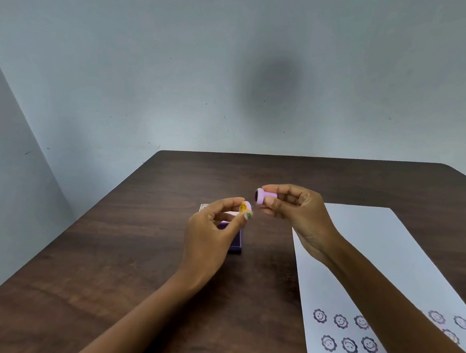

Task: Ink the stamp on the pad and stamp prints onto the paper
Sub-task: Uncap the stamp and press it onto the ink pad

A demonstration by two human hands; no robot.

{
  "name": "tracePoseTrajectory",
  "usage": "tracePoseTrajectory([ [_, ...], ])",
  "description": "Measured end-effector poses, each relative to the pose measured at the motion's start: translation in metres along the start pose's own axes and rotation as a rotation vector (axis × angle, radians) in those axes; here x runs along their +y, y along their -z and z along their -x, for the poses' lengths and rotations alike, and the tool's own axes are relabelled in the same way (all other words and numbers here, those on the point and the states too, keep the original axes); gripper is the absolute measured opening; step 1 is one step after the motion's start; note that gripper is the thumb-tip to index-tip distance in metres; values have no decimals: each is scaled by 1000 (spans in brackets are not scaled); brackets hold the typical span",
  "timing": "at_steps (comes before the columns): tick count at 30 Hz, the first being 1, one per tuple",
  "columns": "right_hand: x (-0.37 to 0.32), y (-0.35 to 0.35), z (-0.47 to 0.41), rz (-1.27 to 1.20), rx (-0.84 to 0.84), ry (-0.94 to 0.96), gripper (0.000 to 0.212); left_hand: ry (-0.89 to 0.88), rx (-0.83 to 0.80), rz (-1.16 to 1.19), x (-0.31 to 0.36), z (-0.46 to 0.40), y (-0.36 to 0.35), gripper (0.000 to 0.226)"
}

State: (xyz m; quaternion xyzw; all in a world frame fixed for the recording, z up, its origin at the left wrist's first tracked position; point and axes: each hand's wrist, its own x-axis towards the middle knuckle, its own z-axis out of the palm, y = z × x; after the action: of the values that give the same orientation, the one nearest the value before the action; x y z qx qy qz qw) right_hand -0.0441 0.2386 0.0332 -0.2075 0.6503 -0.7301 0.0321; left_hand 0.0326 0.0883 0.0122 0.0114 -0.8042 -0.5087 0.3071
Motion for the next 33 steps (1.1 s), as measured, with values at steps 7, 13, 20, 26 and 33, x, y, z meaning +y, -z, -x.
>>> tracePoseTrajectory([
  [7,8,11,-5,2,167,-20,16,-342,-150,-543,-5,2,-20,28],
  [13,9,10,-6,35,183,-20,15,-364,-309,-691,-11,2,-28,33],
  [20,9,10,-6,39,186,-25,13,-338,-303,-735,-11,-6,-18,59],
  [26,10,11,-7,58,193,-29,11,-87,-410,-646,-28,-35,48,74],
  [33,12,10,-7,89,176,-40,16,245,-587,-528,-47,-46,95,92],
])
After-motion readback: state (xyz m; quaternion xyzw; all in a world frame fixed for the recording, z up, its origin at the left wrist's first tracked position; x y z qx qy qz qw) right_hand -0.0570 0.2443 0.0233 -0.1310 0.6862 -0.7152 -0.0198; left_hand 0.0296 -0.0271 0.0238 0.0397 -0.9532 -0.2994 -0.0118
